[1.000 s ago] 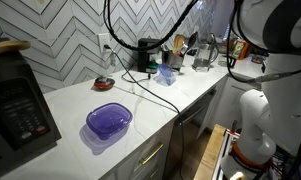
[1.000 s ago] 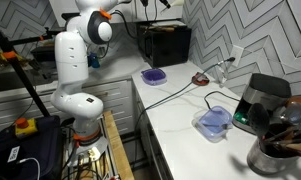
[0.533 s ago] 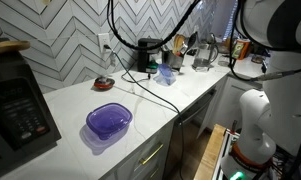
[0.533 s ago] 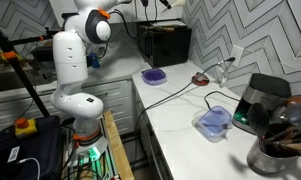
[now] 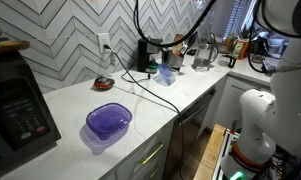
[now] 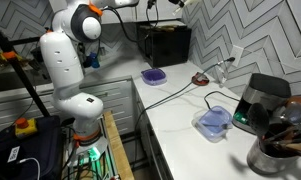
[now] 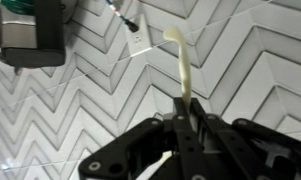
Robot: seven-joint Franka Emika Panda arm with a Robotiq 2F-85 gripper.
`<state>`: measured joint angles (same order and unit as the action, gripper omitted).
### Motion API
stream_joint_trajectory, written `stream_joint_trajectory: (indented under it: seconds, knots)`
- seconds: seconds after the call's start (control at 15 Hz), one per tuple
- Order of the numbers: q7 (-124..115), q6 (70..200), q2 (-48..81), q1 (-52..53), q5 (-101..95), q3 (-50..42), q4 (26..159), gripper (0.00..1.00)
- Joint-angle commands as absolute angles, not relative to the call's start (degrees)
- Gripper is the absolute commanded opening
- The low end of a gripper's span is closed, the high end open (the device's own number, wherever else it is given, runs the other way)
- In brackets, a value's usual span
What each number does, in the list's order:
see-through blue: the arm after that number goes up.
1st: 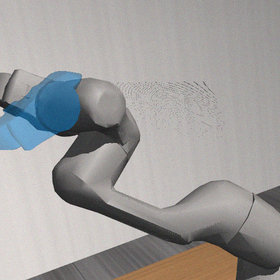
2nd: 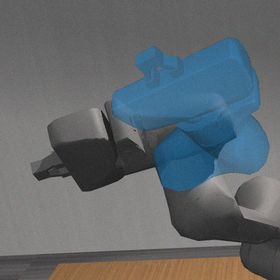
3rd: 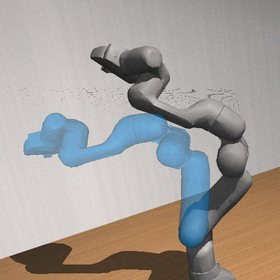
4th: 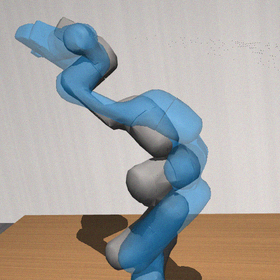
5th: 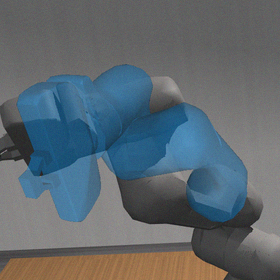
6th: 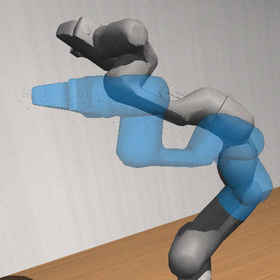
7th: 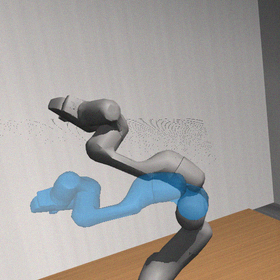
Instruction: Pick the white utensil and put it in the metal utensil holding bucket
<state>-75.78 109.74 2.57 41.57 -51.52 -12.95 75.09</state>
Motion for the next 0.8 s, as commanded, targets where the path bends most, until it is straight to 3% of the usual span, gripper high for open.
stream_joint_trajectory:
  seconds: [0.0, 0.07, 0.13, 0.33, 0.4, 0.73]
  knots:
    - [-86.1, 99.2, -8.4, 43.1, -60.0, -11.5, 89.1, 0.02]
    - [-88.5, 95.2, -10.4, 43.2, -61.5, -10.8, 91.7, 0.02]
    - [-90.4, 91.1, -12.2, 34.5, -61.9, -1.8, 94.1, 0.02]
    - [-97.3, 80.4, -18.4, 27.8, -56.2, 5.5, 102.0, 0.02]
    - [-92.1, 83.9, -12.0, 25.3, -57.5, 6.9, 93.8, 0.09]
    - [-95.9, 75.0, -13.8, 19.1, -62.6, 12.9, 96.9, 0.02]
